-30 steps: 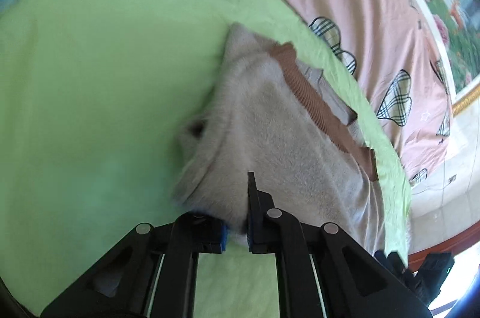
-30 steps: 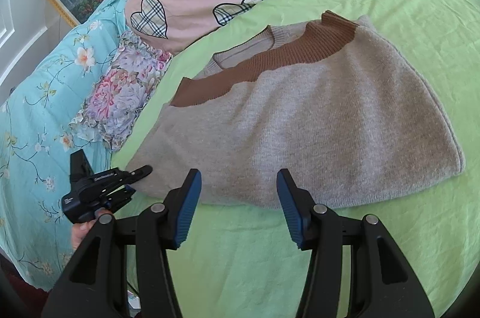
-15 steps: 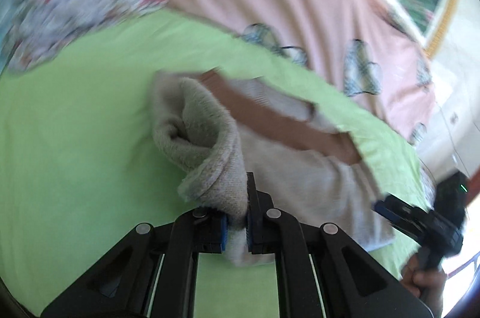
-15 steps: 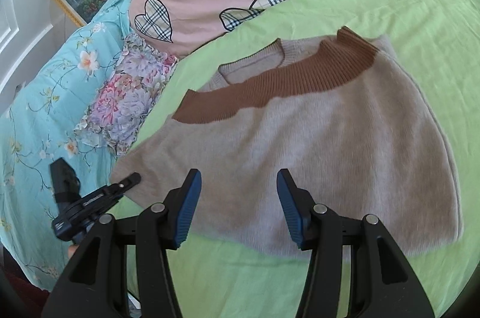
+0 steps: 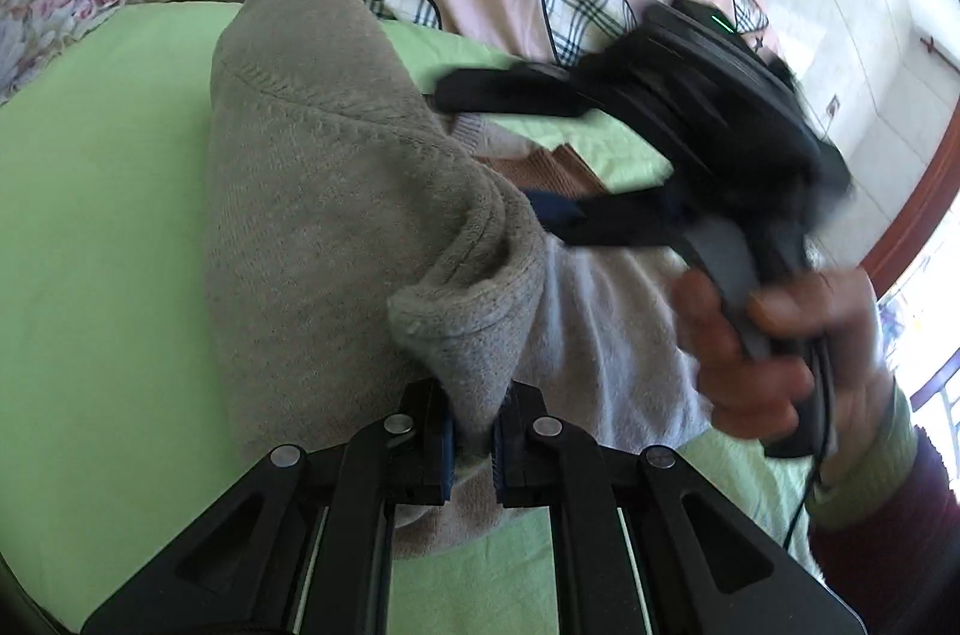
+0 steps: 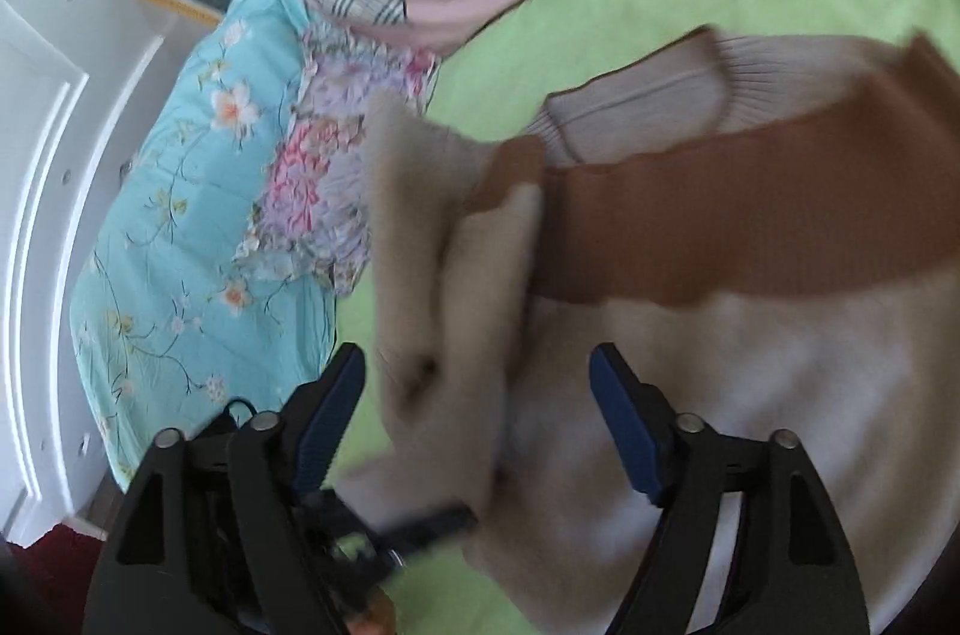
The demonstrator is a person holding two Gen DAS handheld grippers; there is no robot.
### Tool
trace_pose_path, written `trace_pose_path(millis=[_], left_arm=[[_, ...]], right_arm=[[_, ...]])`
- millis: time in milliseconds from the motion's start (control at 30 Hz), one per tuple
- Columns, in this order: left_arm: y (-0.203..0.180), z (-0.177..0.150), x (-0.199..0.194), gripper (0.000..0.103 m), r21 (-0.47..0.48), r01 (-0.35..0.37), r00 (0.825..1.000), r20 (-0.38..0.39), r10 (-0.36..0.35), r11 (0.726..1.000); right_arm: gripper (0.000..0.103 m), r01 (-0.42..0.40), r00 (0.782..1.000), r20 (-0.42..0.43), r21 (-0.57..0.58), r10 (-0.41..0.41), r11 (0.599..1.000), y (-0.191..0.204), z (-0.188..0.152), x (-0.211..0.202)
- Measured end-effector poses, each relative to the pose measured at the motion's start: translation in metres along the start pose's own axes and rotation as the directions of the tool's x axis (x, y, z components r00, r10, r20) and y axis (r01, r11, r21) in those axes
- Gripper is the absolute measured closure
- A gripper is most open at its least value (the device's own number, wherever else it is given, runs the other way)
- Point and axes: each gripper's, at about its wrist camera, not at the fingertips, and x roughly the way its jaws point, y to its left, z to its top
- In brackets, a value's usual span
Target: Fold small clothes
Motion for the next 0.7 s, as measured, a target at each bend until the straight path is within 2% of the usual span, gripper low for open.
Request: trace_pose_path(millis=[133, 167, 200, 267, 333, 467, 567, 700], left_arm=[[0.001, 0.002, 0.008, 0.096, -0.006, 0.006, 1.0, -0.022, -0.006, 1.0], [0.001, 0.002, 0.01, 0.096, -0.004, 0.002, 1.0, -0.025, -0.002, 1.0], [-0.001, 0.002, 0.011, 0.096, 0.004, -0.006, 1.0, -0.027, 0.006, 1.0], [-0.004, 0.006, 0.011, 0.096, 0.018, -0.021, 0.999, -0.025, 0.021, 1.0], [-0.009, 0.011, 0.007, 0.096, 0.02, -0.01, 1.0, -0.027, 0.01, 1.0], [-0.034, 0.021, -0.004, 0.096, 0.039, 0.072, 0.997, -0.006, -0.072, 0.997], [-0.068, 0.029, 0.01, 0.095, 0.058, 0.151, 0.989, -0.015, -0.15, 0.987], [-0.105, 0.031, 0.043, 0.095, 0.053, 0.237, 0.97, -0.065, -0.233, 0.97]], right_arm=[[0.024, -0.014, 0.998, -0.063, 0.002, 0.015, 1.0, 0.003, 0.019, 0.038], [0.031, -0.026, 0.997, -0.077, -0.003, 0.025, 1.0, 0.005, 0.022, 0.047], [0.041, -0.021, 0.996, -0.089, -0.019, 0.019, 1.0, 0.008, 0.028, 0.055], [0.083, -0.004, 0.995, -0.101, -0.037, 0.0, 0.999, 0.013, 0.036, 0.066], [0.084, 0.021, 0.996, -0.084, -0.054, -0.026, 0.998, 0.018, 0.04, 0.061], [0.086, 0.048, 0.999, 0.014, -0.115, -0.047, 0.992, 0.028, 0.04, 0.011], [0.086, 0.084, 0.994, 0.077, -0.107, -0.076, 0.991, 0.017, 0.041, -0.034], [0.085, 0.189, 0.976, 0.123, -0.05, -0.181, 0.981, -0.018, 0.035, -0.088]])
